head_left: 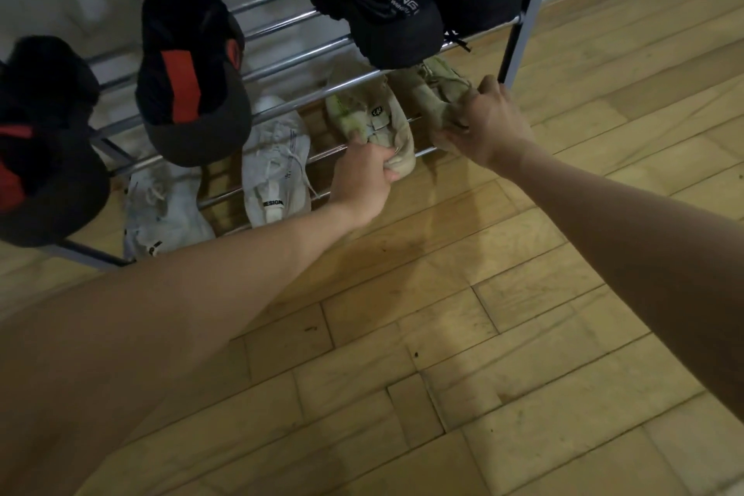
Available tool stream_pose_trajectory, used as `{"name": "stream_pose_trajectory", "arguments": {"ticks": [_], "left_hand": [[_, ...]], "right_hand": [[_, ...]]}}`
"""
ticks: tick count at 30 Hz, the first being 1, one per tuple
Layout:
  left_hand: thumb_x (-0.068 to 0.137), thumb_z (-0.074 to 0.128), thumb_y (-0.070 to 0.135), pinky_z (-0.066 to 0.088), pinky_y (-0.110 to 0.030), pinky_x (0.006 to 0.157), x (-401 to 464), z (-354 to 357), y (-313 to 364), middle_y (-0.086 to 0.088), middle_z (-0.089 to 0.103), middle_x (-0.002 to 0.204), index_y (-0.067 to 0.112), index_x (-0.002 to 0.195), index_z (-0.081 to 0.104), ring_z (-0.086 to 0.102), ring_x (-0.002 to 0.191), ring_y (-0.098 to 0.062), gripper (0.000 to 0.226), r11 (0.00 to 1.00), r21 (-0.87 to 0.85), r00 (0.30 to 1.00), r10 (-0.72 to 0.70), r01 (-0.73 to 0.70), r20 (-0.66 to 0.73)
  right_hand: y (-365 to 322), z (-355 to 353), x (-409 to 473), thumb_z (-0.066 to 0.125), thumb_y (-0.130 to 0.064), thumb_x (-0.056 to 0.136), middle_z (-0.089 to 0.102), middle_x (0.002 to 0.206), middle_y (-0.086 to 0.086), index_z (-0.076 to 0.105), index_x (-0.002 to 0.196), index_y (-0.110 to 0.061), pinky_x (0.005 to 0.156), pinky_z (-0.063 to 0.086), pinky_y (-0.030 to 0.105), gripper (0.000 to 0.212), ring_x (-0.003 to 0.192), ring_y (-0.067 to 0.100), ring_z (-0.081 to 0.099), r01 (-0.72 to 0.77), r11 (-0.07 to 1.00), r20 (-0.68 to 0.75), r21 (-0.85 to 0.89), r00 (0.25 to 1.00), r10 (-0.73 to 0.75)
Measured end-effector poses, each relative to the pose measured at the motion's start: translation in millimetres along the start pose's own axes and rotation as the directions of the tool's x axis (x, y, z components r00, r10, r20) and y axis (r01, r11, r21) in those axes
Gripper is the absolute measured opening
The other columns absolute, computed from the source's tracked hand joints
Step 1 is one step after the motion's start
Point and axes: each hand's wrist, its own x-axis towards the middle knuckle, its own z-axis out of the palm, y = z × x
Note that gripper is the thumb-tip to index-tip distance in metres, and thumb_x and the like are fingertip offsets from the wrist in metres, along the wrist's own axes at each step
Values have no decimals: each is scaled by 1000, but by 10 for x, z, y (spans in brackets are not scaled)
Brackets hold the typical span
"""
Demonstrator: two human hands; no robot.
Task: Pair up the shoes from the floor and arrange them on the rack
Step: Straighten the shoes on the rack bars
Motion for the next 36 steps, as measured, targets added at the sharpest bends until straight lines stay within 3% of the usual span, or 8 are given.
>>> {"name": "stream_pose_trajectory", "arguments": {"ticks": [8,12,14,19,24,30,33,36], "left_hand": [[87,66,23,44,-36,101,291,-15,58,-16,57,128,12,130,57,56,118,-31,45,999,19,995,38,-40,88],[90,61,17,27,-36,114,163,-48,126,-17,10,159,22,150,26,24,145,-32,70,993,-89,965,-50,75,257],[91,60,14,22,-39,117,-56,-87,133,-13,-3,162,23,153,15,13,148,-30,77,989,-131,973,-44,75,226],[87,56,2,26,-8,101,-739,-326,-243,-6,35,147,11,140,41,38,133,-16,55,995,-8,985,95,-97,-141],[83,57,3,43,-36,105,-1157,-693,-985,-13,42,141,5,132,47,45,128,-26,49,980,194,950,101,-44,-296],[77,74,15,38,-48,106,-1545,-968,-1681,-21,46,139,0,140,38,44,129,-37,74,918,329,956,-134,220,-262],[72,80,18,44,-47,92,-1598,-1064,-1895,-19,56,125,-1,127,50,53,117,-39,65,909,343,965,-183,238,-186],[74,79,25,47,-47,88,-1616,-1074,-1982,-15,56,125,2,125,52,53,116,-34,62,917,325,971,-191,230,-145]], "right_hand": [[71,-42,-78,55,-34,95,42,132,23,35,146,-15,94,43,44,59,120,42,45,5,997,121,76,993,-14],[0,4,-259,54,-20,93,38,137,24,23,150,-14,99,40,48,65,123,41,41,44,999,43,17,998,-45],[-95,-16,-410,55,-14,88,40,131,23,31,143,-8,98,40,46,60,117,39,42,56,997,-77,-49,995,-60],[-454,-47,-617,57,-5,78,49,109,25,48,114,3,81,43,47,38,97,40,48,233,966,-164,-113,954,-250],[-1058,96,-665,58,-22,86,49,114,24,45,120,1,88,46,48,43,105,40,48,363,931,-59,-44,929,-365],[-2008,395,-729,64,-59,81,36,136,21,15,149,-18,94,43,48,93,125,42,40,113,926,242,361,947,-210],[-2350,564,-737,65,-61,80,28,142,27,2,153,-18,106,30,49,105,130,44,31,39,967,277,253,954,-111],[-2485,647,-692,69,-55,79,29,139,27,9,150,-20,104,30,49,99,127,44,32,-28,981,266,190,964,-24]]}}
